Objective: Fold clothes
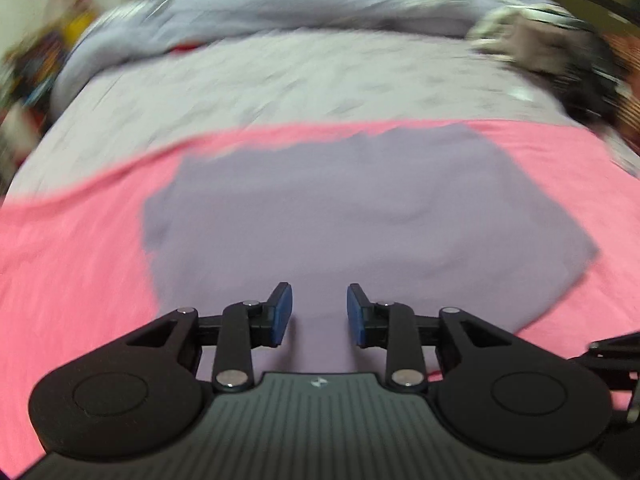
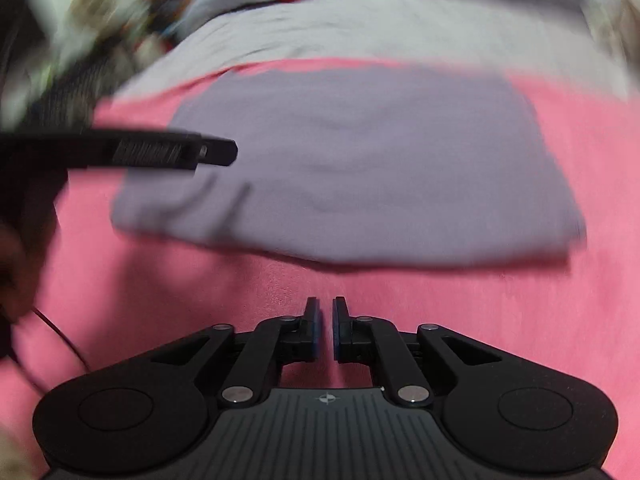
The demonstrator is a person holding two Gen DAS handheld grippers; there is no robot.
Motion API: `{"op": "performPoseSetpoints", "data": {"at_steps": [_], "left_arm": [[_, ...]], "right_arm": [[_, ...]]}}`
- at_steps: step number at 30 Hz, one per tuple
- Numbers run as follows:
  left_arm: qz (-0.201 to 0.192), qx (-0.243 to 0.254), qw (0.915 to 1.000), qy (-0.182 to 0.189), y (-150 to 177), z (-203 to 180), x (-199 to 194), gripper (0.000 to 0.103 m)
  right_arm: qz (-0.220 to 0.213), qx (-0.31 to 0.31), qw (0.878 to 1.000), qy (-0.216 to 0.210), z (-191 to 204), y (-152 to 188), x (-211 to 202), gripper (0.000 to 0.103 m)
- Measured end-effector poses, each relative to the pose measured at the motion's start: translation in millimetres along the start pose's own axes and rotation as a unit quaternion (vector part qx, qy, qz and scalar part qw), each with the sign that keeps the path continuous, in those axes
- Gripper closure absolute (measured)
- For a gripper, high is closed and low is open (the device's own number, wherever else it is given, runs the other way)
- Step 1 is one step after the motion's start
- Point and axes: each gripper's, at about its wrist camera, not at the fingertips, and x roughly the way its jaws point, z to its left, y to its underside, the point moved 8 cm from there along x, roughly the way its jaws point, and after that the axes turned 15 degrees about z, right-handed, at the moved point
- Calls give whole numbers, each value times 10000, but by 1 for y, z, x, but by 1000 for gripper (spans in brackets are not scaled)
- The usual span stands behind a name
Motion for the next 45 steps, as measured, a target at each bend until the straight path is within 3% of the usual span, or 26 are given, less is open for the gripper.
{"op": "performPoseSetpoints", "data": {"at_steps": [1, 3, 5, 8, 14, 19, 21, 22, 23, 26, 30, 33, 35, 37, 39, 42, 45], "left_arm": [[-72, 243, 9996, 100, -4, -10, 0, 62], [-164, 679, 9971, 309, -11, -31, 3, 59], [-104, 989, 9942, 406, -10, -48, 13, 58], [263, 1153, 9924, 351, 1, -64, 37, 58], [31, 925, 9953, 277, 18, -67, 40, 57], [23, 581, 9970, 501, 21, -59, 40, 57], [16, 320, 9976, 612, 19, -55, 38, 57], [12, 201, 9977, 653, 19, -53, 38, 56], [16, 129, 9977, 659, 19, -52, 38, 56], [28, 111, 9982, 589, 21, -52, 35, 56], [132, 13, 9983, 563, 27, -45, 26, 52], [208, -555, 9980, 228, 36, -14, 8, 52], [116, -1141, 9933, -104, 45, 24, -10, 52], [56, -1798, 9827, -435, 59, 70, -28, 51], [163, -2487, 9654, -772, 83, 118, -45, 51], [232, -3106, 9428, -1187, 120, 166, -71, 51], [334, -3359, 9291, -1511, 156, 186, -92, 50]], "right_arm": [[-60, 568, 9980, -269, -16, 1, -8, 91], [-215, 1721, 9818, -777, -50, 2, -24, 76], [-438, 1994, 9753, -846, -62, -1, -24, 55], [-777, 2333, 9650, -913, -79, -5, -23, 53], [-1449, 2994, 9373, -1042, -115, -13, -22, 42], [-1737, 3180, 9244, -1193, -129, -27, -13, 42], [-1738, 3323, 9180, -1289, -136, -29, -11, 50], [-1661, 3440, 9146, -1327, -139, -27, -11, 63], [-1535, 3574, 9111, -1362, -144, -26, -10, 83], [-1343, 3789, 9042, -1444, -151, -20, -8, 87], [-1200, 3645, 9176, -1038, -141, -35, -15, 90], [-1446, 2917, 9443, -474, -113, -61, -40, 92], [-1612, 2153, 9628, -262, -76, -80, -54, 92], [-1671, 1316, 9768, -242, -25, -99, -57, 92], [-1657, 388, 9853, -105, 31, -111, -46, 92], [-1568, -796, 9843, -135, 110, -109, -9, 92], [-1103, -1586, 9811, -137, 161, -90, 48, 92]]}}
